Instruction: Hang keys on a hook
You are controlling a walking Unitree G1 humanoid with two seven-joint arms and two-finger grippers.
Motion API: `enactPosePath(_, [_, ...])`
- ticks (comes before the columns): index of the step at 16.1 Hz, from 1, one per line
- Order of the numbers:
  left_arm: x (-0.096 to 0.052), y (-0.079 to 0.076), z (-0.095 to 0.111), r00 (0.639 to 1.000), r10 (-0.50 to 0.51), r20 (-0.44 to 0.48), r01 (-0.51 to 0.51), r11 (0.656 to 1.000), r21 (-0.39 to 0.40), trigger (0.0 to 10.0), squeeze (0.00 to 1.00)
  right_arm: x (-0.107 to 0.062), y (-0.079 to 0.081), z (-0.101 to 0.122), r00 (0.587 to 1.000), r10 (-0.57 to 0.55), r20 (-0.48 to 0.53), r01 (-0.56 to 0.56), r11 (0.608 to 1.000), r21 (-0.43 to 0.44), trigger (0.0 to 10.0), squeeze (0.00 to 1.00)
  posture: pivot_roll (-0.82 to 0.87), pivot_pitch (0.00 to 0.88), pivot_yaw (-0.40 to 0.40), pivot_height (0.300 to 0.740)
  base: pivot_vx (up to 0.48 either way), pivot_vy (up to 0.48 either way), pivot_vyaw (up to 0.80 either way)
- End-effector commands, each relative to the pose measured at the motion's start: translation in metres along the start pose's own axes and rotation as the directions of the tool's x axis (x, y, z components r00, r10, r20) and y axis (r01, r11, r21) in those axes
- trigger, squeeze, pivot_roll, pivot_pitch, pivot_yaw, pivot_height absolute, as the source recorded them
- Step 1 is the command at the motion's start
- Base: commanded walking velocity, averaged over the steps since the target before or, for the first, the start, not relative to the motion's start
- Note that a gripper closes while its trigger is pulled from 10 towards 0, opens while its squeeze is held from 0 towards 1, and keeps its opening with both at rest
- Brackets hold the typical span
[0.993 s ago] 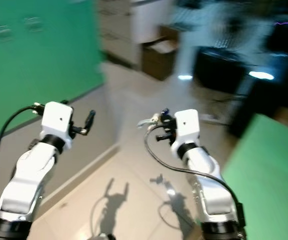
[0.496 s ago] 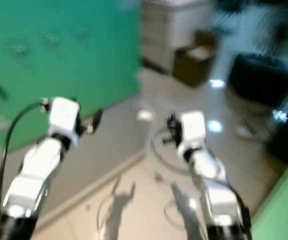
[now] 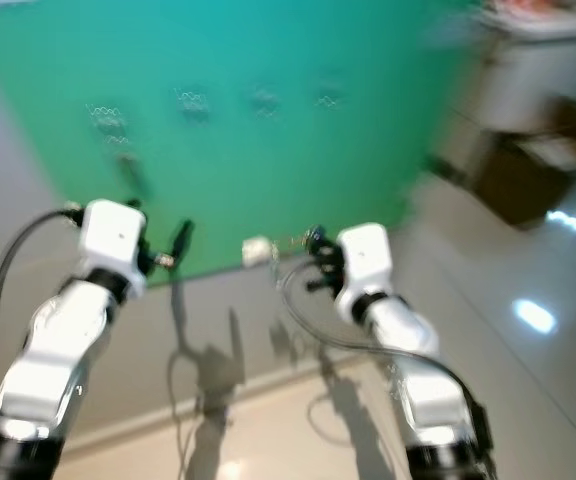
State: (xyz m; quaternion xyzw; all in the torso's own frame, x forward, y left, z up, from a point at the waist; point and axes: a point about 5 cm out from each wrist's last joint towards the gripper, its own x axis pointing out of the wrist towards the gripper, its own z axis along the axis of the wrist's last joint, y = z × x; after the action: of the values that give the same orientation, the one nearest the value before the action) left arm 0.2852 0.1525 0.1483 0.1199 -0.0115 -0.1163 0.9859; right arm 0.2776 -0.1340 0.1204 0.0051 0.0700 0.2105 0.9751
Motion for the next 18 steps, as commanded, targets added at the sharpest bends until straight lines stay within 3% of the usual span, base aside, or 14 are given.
enactPosePath(1, [-0.002,0.006,0.001,1.0,0.0,0.006,0.0,1.0,0.005,10.0,0.0,0.002,0.006,0.005,0.999,0.044,0.03,-0.044,0.999,-0.001,10.0,0.0,-0.03,0.0,0.003,0.74,0.0,0.0,0.8])
enactPosePath(4, [-0.003,0.001,0.004,0.999,-0.033,0.02,0.032,0.999,0.033,10.0,0.0,-0.003,0.001,0.006,0.997,0.063,0.037,-0.064,0.998,0.005,10.0,0.0,-0.04,0.0,0.005,0.74,0.0,0.0,0.8])
enactPosePath(11, [0.001,0.0,0.002,1.0,-0.008,0.004,0.008,1.0,0.029,10.0,0.0,0.002,0.007,0.013,0.992,0.101,0.07,-0.101,0.995,-0.002,10.0,0.0,-0.04,0.0,0.005,0.74,0.0,-0.45,0.8])
enactPosePath(14, [0.0,0.002,-0.001,1.0,0.002,-0.013,-0.001,0.999,0.034,10.0,0.0,0.003,0.006,0.017,0.993,0.08,0.09,-0.079,0.997,-0.008,10.0,0.0,-0.04,0.0,0.006,0.74,0.0,-0.101,0.8])
enactPosePath(18, [0.0,0.002,-0.002,1.0,-0.011,-0.022,0.012,0.999,0.048,10.0,0.0,0.007,0.009,0.026,0.988,0.069,0.141,-0.072,0.997,0.014,10.0,0.0,-0.04,0.0,0.001,0.74,0.0,0.0,0.0])
